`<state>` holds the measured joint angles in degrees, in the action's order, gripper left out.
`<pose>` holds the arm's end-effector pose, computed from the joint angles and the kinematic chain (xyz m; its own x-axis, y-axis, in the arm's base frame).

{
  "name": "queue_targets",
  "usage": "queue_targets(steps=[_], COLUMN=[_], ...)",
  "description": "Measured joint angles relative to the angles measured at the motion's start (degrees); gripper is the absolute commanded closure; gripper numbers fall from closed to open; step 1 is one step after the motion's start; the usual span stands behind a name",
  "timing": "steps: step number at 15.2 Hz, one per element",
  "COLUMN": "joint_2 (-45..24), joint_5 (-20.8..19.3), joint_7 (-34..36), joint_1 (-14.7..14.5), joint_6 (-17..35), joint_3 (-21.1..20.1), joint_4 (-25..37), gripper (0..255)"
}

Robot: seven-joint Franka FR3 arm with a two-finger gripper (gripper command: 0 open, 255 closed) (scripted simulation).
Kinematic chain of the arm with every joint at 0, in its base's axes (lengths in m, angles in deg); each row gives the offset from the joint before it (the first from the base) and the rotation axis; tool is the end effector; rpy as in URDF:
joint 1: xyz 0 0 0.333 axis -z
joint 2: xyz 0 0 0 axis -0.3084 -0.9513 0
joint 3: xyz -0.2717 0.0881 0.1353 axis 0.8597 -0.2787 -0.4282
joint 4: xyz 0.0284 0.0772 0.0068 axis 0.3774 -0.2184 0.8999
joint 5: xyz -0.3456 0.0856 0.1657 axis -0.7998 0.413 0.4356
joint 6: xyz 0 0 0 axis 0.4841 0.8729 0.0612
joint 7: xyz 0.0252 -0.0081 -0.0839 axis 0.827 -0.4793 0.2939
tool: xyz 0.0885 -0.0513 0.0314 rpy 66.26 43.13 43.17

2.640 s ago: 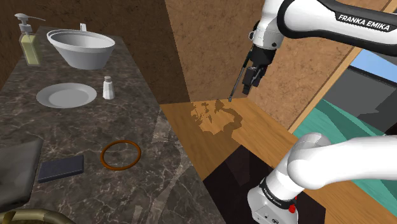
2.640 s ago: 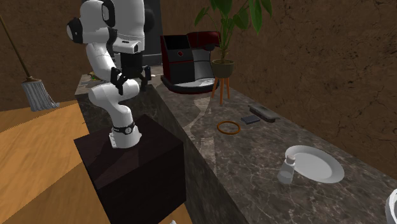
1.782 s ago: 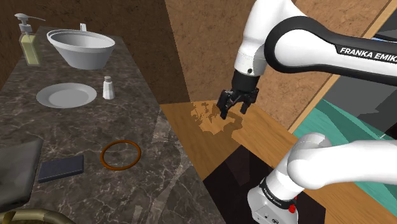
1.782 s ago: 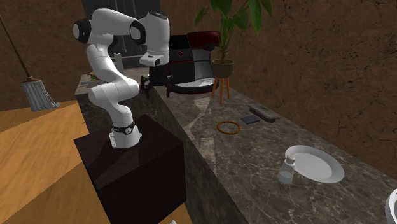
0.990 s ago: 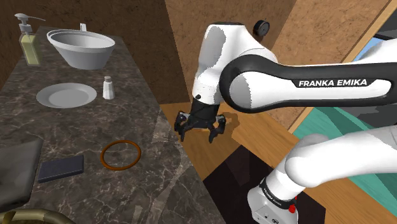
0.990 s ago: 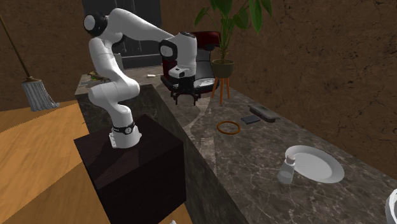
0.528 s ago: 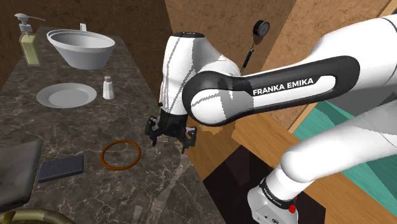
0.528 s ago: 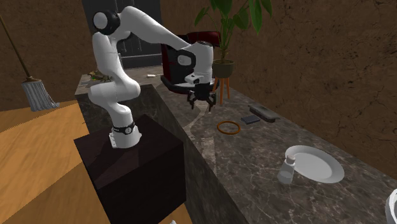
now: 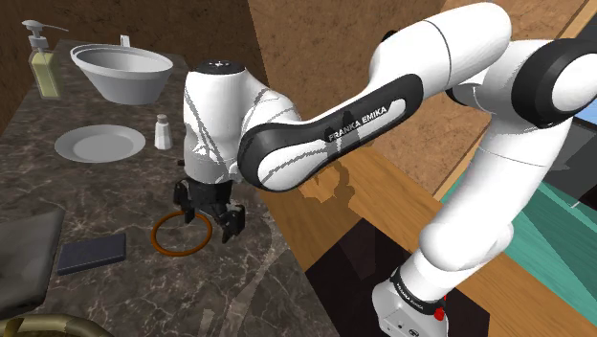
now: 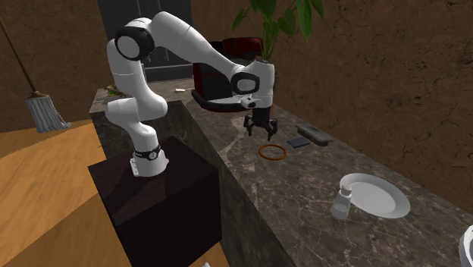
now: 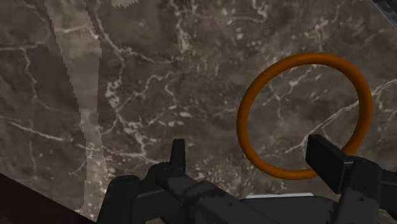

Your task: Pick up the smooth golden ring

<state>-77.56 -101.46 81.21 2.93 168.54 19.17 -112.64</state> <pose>0.4107 0.3760 0.3677 0.3523 -0.9359 -0.0033 -0.9359 -0.3523 0.0036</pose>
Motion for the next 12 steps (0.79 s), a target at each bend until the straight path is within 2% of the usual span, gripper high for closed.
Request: queue_targets(steps=[3, 8, 9, 12], joint_2=[-3.3, -6.7, -6.9, -7.1], joint_5=[-3.9, -7.9, -8.3, -8.5], joint_7=[3.7, 6.5, 6.8, 6.9], joint_1=[-2.9, -5.7, -6.0, -6.2], joint_6=[1.5, 4.0, 4.2, 4.4], joint_3=[2.9, 6.0, 6.2, 6.4], joint_4=[0.4, -0.2, -0.3, -0.4], gripper=[0, 0, 255, 255])
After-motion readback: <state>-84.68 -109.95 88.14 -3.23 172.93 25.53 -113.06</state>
